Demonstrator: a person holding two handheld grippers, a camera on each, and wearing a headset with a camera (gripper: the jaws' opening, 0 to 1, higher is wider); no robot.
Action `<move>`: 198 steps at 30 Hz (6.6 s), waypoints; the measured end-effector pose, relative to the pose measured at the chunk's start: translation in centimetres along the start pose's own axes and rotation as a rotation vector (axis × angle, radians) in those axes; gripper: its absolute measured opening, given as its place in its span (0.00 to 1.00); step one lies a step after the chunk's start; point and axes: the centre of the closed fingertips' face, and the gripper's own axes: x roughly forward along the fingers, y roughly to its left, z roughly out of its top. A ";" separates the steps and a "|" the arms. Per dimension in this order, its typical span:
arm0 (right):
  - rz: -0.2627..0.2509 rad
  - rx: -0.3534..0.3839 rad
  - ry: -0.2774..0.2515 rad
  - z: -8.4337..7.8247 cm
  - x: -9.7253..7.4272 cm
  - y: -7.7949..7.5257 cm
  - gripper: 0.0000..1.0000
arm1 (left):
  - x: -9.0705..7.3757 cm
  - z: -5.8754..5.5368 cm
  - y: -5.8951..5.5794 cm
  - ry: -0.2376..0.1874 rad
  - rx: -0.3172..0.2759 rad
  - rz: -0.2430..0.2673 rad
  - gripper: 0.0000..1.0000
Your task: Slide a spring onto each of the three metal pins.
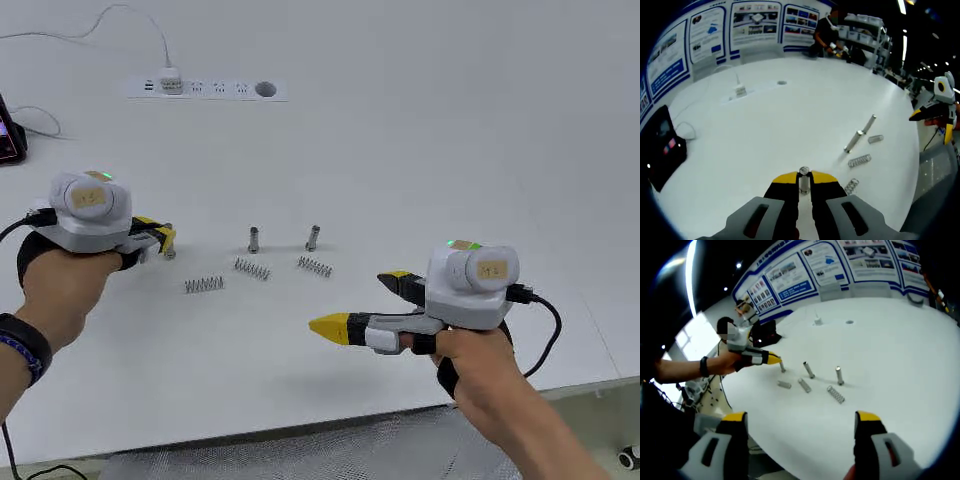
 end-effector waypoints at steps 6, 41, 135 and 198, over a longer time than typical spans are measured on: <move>0.004 -0.002 -0.001 0.0 0.1 0.1 0.89 | -0.4 -0.4 0.0 0.001 0.002 0.003 0.07; 0.008 0.003 0.002 -0.4 -0.1 0.3 0.89 | 0.2 -1.3 -0.6 0.006 0.027 0.001 0.11; 0.016 -0.006 -0.010 -0.6 0.4 0.3 0.89 | -7.8 -4.9 -3.8 -0.073 -0.068 -0.070 0.70; 0.021 0.025 0.022 -2.3 0.5 0.6 0.89 | -3.1 -4.8 -7.9 0.085 0.240 -0.271 0.66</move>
